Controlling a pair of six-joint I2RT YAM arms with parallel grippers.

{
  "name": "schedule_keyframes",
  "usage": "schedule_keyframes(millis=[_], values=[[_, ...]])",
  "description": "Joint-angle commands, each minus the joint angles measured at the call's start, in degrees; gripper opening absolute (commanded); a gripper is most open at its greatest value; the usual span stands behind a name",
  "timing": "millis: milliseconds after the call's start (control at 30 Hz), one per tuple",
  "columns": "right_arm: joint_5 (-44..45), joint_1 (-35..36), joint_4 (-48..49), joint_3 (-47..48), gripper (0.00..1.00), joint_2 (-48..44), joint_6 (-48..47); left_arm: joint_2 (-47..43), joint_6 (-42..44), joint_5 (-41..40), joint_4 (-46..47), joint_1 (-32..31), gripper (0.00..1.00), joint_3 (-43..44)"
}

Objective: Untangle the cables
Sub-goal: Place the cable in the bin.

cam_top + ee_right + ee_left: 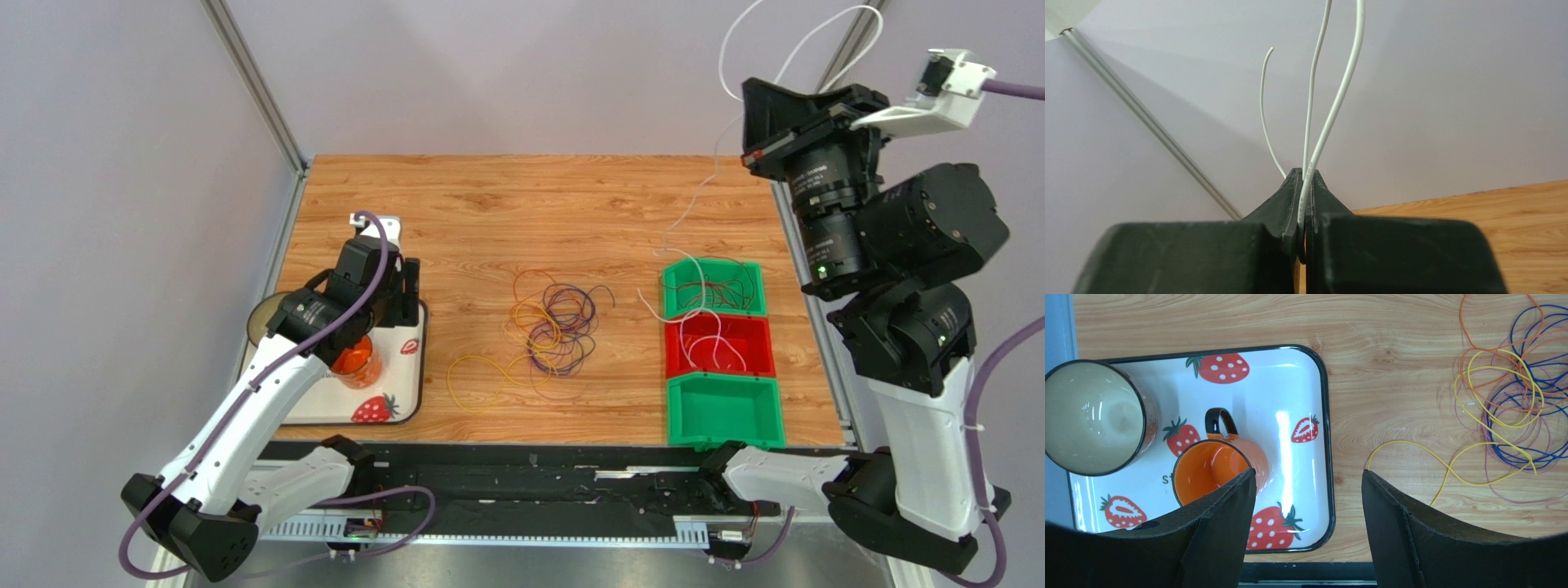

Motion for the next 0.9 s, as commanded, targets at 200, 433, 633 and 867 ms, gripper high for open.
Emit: schedule_keyframes(millis=[200, 433, 633, 867], values=[[13.14, -0.3, 1.98, -5.77, 0.0, -5.98, -10.59, 0.49, 1.27, 0.7, 1.62, 0.26, 0.72, 0.04], [19.28, -0.57, 3.82, -12.27, 0.0, -10.55, -13.06, 1.1, 1.27, 1.14, 1.62, 0.26, 0.71, -0.05], [28.14, -1.27, 4.27, -17.63, 0.0, -13.46, -14.73, 1.37, 1.27, 1.4, 1.62, 0.26, 0.71, -0.14], [38.8, -2.14, 4.27, -20.97, 0.0, -14.51, -19.21, 1.98, 1.35, 1.58, 1.71, 0.26, 0.71, -0.14]])
